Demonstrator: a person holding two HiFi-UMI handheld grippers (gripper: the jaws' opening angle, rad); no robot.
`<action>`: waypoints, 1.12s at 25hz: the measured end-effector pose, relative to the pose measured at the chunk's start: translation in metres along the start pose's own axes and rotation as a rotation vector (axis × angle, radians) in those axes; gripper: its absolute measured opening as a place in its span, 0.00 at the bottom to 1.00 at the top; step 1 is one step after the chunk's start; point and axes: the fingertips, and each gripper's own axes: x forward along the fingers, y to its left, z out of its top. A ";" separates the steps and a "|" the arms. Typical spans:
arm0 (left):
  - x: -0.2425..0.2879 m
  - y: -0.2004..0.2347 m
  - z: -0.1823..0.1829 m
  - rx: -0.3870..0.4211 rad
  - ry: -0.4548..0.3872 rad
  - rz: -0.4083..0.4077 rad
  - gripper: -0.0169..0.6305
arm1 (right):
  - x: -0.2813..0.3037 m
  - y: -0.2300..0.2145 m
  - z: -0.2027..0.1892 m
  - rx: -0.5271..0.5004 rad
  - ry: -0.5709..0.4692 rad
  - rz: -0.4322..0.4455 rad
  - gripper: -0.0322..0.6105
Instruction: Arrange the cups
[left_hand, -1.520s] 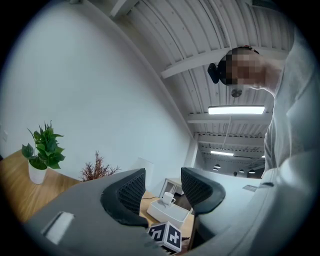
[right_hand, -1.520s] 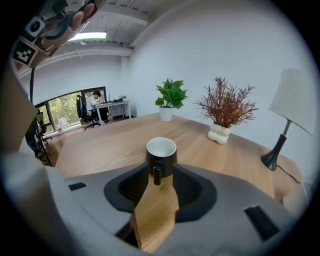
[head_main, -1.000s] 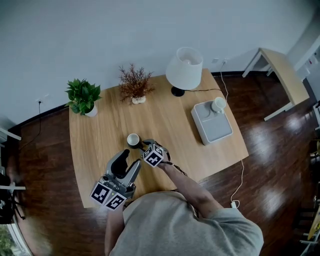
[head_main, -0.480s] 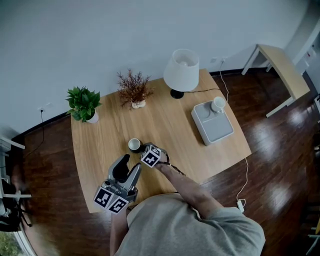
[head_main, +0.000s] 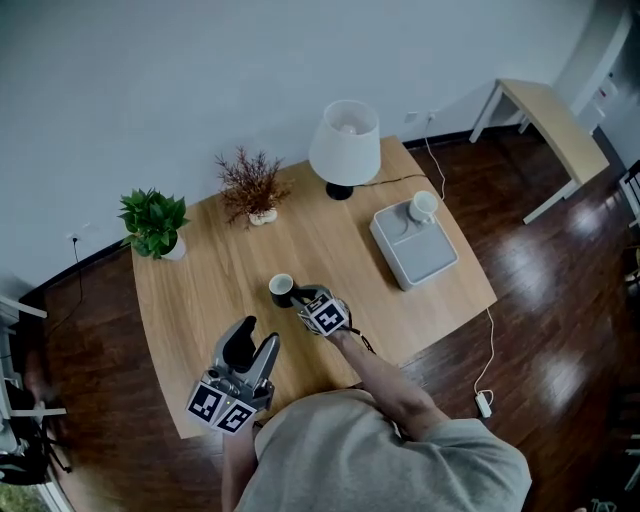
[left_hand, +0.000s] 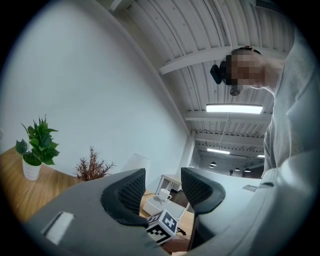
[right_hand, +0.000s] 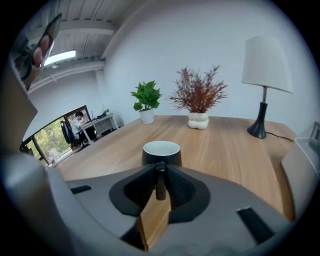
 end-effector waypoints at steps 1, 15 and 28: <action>0.002 -0.001 -0.001 -0.002 0.003 -0.006 0.36 | -0.009 -0.011 0.001 0.035 -0.024 -0.013 0.18; 0.023 -0.017 -0.011 -0.002 0.048 -0.074 0.36 | -0.165 -0.201 0.006 0.303 -0.290 -0.354 0.18; 0.029 -0.027 -0.017 0.019 0.078 -0.085 0.36 | -0.197 -0.321 -0.025 0.292 -0.226 -0.599 0.18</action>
